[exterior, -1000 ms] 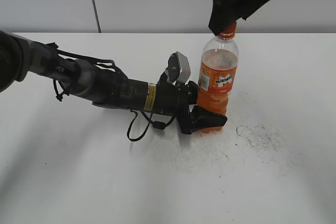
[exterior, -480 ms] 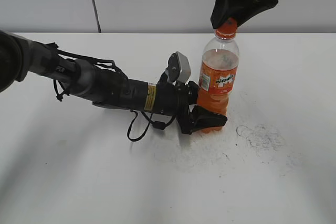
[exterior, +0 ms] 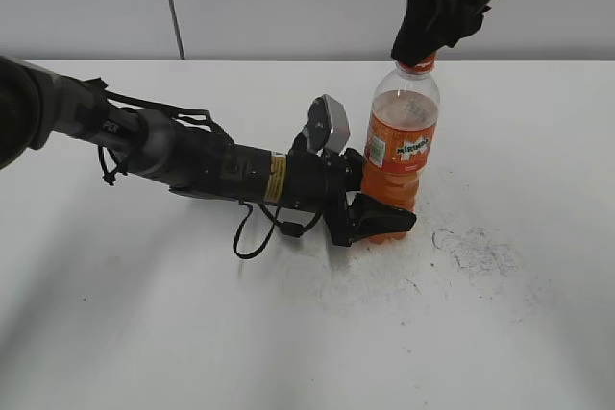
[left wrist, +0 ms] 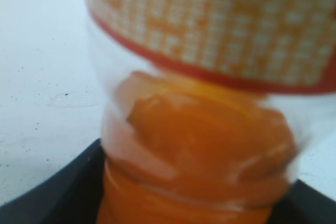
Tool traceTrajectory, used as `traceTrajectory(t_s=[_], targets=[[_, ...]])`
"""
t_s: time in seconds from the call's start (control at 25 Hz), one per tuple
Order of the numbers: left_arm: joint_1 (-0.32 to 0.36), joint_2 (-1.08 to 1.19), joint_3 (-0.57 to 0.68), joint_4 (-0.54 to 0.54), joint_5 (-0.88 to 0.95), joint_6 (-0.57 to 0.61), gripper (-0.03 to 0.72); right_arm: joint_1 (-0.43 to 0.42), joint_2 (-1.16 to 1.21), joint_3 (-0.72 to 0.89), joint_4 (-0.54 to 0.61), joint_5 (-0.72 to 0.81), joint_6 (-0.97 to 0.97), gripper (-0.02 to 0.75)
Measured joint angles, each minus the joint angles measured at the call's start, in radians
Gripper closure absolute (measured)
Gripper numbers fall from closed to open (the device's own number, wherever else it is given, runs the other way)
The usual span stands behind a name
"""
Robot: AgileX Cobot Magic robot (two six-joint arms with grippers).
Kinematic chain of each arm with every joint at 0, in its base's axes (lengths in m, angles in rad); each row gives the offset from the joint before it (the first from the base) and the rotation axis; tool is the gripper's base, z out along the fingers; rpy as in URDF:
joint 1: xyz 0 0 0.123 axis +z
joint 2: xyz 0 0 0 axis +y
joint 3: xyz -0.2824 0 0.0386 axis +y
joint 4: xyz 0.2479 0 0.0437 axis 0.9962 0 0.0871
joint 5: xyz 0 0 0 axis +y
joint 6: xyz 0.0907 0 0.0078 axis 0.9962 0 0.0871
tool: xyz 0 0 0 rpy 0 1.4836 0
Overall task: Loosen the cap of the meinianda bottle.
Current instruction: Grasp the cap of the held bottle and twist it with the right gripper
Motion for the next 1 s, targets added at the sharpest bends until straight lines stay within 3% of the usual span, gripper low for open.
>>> traceTrajectory(t_s=[0.12, 0.24, 0.32, 0.44, 0.6, 0.76, 0.88, 1.0], targets=[[0.0, 0.0, 0.0, 0.0, 0.0, 0.001, 0.143, 0.0, 0.0, 0.0, 0.005, -0.001, 0.021, 0.46], [0.0, 0.0, 0.0, 0.0, -0.002, -0.003, 0.143, 0.0, 0.001, 0.002, 0.001, -0.031, 0.199, 0.302], [0.0, 0.0, 0.0, 0.0, -0.002, -0.003, 0.143, -0.001, 0.001, 0.002, 0.0, -0.054, 0.428, 0.22], [0.0, 0.0, 0.0, 0.0, -0.002, -0.003, 0.143, -0.001, 0.001, 0.003, -0.003, -0.05, 0.812, 0.192], [0.0, 0.0, 0.0, 0.0, -0.002, -0.004, 0.143, -0.001, 0.004, 0.003, -0.021, 0.004, 0.986, 0.267], [0.0, 0.0, 0.0, 0.0, 0.0, -0.004, 0.143, -0.001, 0.004, 0.003, -0.015, 0.01, 0.975, 0.462], [0.0, 0.0, 0.0, -0.001, 0.0, -0.003, 0.143, -0.001, 0.004, 0.003, -0.014, 0.01, 0.91, 0.473], [0.0, 0.0, 0.0, 0.0, -0.001, -0.003, 0.143, -0.001, 0.004, 0.003, -0.005, 0.007, 0.698, 0.473]])
